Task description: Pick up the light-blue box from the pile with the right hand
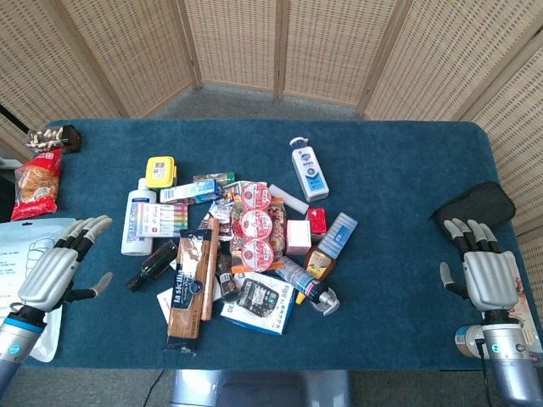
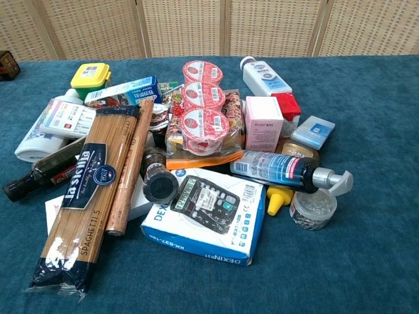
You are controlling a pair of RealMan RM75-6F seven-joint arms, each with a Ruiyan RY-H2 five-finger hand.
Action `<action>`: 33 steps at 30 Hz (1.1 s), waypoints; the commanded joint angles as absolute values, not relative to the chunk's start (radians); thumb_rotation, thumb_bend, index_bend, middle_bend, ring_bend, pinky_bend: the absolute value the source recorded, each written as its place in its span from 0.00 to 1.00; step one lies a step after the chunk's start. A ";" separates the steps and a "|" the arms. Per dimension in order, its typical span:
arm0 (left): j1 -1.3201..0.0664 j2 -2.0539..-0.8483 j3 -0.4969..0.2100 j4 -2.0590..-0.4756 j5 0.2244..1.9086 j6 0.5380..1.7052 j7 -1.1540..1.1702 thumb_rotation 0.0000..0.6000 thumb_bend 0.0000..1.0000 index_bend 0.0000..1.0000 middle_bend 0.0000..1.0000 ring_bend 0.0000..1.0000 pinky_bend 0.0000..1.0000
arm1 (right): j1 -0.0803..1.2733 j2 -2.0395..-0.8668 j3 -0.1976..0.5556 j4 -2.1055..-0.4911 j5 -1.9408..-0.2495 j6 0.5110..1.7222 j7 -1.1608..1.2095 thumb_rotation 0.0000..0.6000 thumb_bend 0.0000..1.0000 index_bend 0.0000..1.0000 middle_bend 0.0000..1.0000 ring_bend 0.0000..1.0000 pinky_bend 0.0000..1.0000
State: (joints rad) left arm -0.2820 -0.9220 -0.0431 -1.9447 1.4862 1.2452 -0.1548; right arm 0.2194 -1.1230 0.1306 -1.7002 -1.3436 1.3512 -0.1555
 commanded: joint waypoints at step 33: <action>-0.294 -0.935 -0.046 -1.932 1.468 1.230 -0.158 1.00 0.42 0.00 0.00 0.00 0.00 | 0.341 -1.168 0.139 -1.706 -1.325 1.170 -0.206 0.93 0.33 0.00 0.00 0.00 0.00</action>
